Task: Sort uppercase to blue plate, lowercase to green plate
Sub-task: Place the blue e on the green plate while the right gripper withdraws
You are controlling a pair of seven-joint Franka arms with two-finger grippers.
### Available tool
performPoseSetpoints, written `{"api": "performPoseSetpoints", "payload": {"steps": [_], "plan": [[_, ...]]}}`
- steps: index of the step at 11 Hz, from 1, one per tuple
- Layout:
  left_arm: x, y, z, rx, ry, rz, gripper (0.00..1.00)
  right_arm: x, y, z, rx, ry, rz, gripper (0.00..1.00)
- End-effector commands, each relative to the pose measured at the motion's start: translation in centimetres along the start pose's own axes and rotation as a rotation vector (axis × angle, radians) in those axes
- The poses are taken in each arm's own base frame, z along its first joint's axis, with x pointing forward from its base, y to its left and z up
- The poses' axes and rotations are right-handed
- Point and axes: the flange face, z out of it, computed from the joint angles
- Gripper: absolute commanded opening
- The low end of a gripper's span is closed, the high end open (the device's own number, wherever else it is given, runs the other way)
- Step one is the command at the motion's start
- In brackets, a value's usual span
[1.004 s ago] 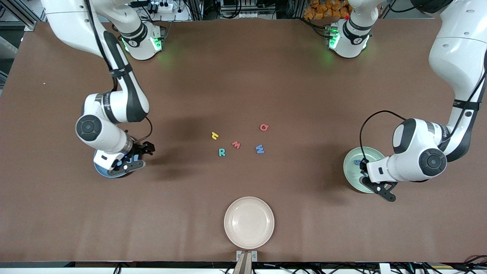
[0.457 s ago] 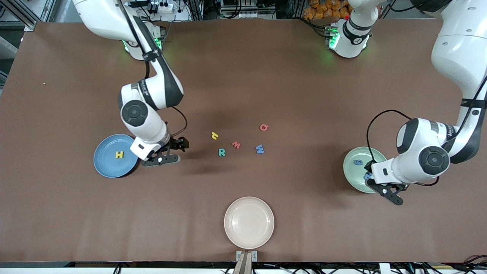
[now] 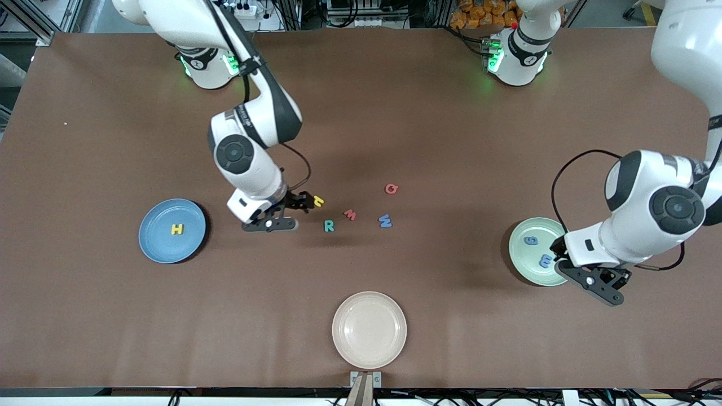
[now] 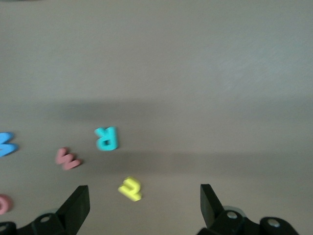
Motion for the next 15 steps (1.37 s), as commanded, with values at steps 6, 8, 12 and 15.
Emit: {"api": "performPoseSetpoints", "payload": {"steps": [6,8,12,15], "plan": [[-3.5,0.5,-10.5,-0.019,-0.002,-0.194,1.0,-6.8,-14.7,5.6,-0.023,0.0,0.227,1.0],[-3.8,1.1,-12.6,-0.054,0.025,-0.248,1.0,-7.6,-16.1,7.1,-0.033,0.0,0.307,1.0],[-5.2,0.4,-14.3,-0.068,0.025,-0.301,1.0,-9.7,-19.3,10.0,0.001,0.011,0.387,1.0],[-5.9,0.0,-14.8,-0.109,0.033,-0.331,1.0,-10.7,-22.1,11.8,0.019,0.029,0.438,1.0]]}}
